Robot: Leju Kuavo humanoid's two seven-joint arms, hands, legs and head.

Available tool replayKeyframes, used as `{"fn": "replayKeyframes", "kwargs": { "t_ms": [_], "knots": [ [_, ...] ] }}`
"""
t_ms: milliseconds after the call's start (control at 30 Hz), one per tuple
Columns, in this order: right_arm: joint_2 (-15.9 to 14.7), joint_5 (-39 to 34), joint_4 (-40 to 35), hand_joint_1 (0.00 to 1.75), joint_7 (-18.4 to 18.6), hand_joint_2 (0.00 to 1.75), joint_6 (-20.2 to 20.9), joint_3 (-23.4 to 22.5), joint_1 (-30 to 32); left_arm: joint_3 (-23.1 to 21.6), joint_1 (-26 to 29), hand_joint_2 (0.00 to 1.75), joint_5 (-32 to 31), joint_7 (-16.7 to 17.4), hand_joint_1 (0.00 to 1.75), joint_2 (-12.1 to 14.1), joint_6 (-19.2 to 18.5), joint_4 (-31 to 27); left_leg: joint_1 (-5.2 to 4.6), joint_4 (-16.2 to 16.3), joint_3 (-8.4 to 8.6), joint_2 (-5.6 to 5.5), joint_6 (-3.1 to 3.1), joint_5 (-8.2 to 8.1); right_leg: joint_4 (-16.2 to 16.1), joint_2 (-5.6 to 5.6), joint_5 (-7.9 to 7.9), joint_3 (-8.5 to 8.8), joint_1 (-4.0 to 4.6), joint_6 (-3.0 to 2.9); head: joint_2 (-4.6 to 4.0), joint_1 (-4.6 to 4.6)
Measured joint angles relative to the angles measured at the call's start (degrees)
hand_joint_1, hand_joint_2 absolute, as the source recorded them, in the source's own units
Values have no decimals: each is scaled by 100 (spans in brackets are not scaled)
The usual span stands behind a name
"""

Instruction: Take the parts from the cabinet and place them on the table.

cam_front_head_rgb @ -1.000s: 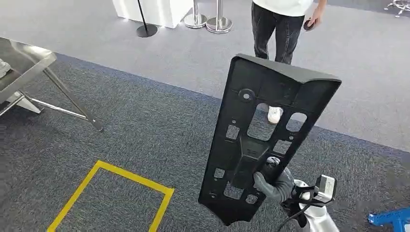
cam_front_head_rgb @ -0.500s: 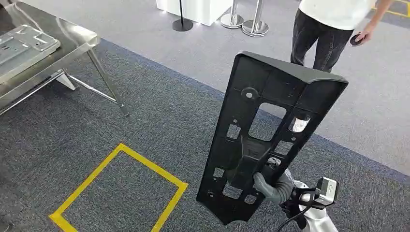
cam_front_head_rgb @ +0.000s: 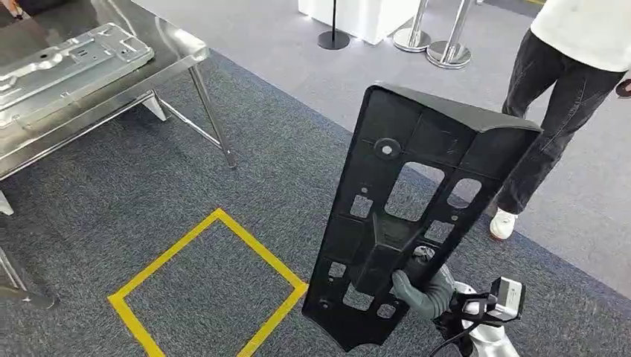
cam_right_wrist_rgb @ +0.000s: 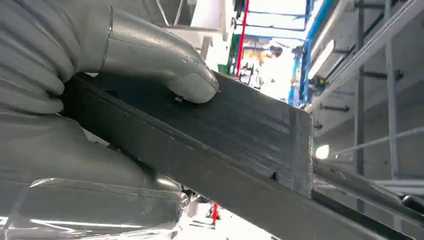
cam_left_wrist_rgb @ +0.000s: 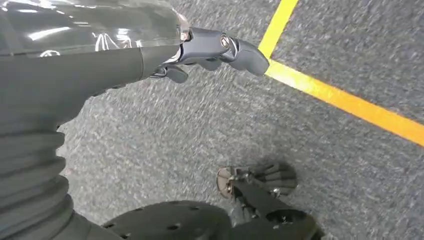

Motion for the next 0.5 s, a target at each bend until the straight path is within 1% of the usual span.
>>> {"fn": "replayKeyframes", "kwargs": {
  "t_ms": [33, 67, 100, 133, 167, 200, 233, 267, 300, 333, 367, 400, 467, 500],
  "knots": [
    [0, -11, -2, 175, 0, 175, 7, 2, 5, 0, -1, 175, -2, -11, 0, 0, -2, 2, -34, 196, -90, 312, -30, -147, -19, -47, -10, 19, 6, -37, 0, -2],
    [-11, -24, -11, 175, 0, 175, 9, 0, 13, 0, -15, 175, -2, -13, 0, 0, -2, 0, -21, 605, -298, 525, -58, -389, -18, -136, -17, 22, 26, -54, 0, -2],
    [-15, -41, -11, 175, 0, 175, 15, 2, 23, 0, -26, 175, -4, -13, 0, 0, -4, 0, -5, 1094, -539, 634, -78, -624, -17, -224, -26, 26, 46, -68, 0, -2],
    [-13, -46, -11, 175, 0, 175, 15, 2, 29, 0, -27, 175, -6, -13, 0, 0, -4, 2, 9, 1540, -766, 668, -96, -788, -16, -311, -36, 26, 56, -77, 0, -2],
    [-13, -48, -11, 175, 0, 175, 20, 2, 33, 0, -24, 175, -7, -17, 0, 0, -9, 0, 17, 1774, -891, 682, -107, -811, -14, -390, -44, 30, 62, -76, 0, -2],
    [-13, -50, -11, 175, 0, 175, 22, 4, 36, 0, -25, 175, -4, -17, 0, 0, -9, 0, 20, 1696, -857, 694, -109, -698, -14, -464, -54, 43, 63, -70, 0, -2],
    [-13, -52, -11, 175, 0, 175, 24, 4, 35, 0, -23, 175, -9, -13, 0, 0, -9, 0, 21, 1370, -691, 710, -103, -487, -14, -530, -67, 61, 64, -63, 0, -2],
    [-13, -52, -11, 175, 0, 175, 24, 4, 35, 0, -14, 175, -24, 4, 0, 0, -9, 0, 20, 832, -409, 757, -84, -211, -14, -596, -85, 91, 64, -53, 0, -2],
    [-13, -52, -15, 175, 0, 175, 26, 4, 35, 0, -9, 175, -26, 24, 0, 2, -9, 0, 12, 244, -91, 890, -49, 34, -14, -654, -103, 127, 66, -33, 0, -2],
    [-15, -52, -17, 175, 0, 175, 26, 4, 36, 0, -17, 175, -26, 42, 0, 7, -9, 0, -53, -62, 42, 1178, 31, -26, -15, -700, -119, 150, 79, -8, 0, 0],
    [-15, -52, -22, 175, 0, 175, 26, 2, 32, 0, -24, 175, -33, 50, 0, 11, -9, 0, -69, -88, 37, 1118, 71, 16, -14, -739, -127, 151, 103, 26, 0, 0],
    [-15, -52, -26, 175, 0, 175, 30, 2, 37, 0, -21, 175, -44, 55, 0, 15, -9, 0, -81, -71, 8, 1056, 85, 12, -16, -775, -127, 154, 99, 61, 0, -2],
    [-13, -63, -35, 175, 0, 175, 50, 7, 44, 0, -1, 175, -44, 55, 0, 28, -9, 0, -92, -87, -7, 937, 139, 18, -49, -879, -129, 193, 104, 122, 0, -2],
    [-11, -74, -59, 175, 0, 175, 55, 4, 48, 0, 1, 175, -44, 59, 0, 31, -11, 0, -23, -147, 66, 871, 189, 67, -37, -834, -162, 195, 77, 174, 0, -2]
  ]
}}
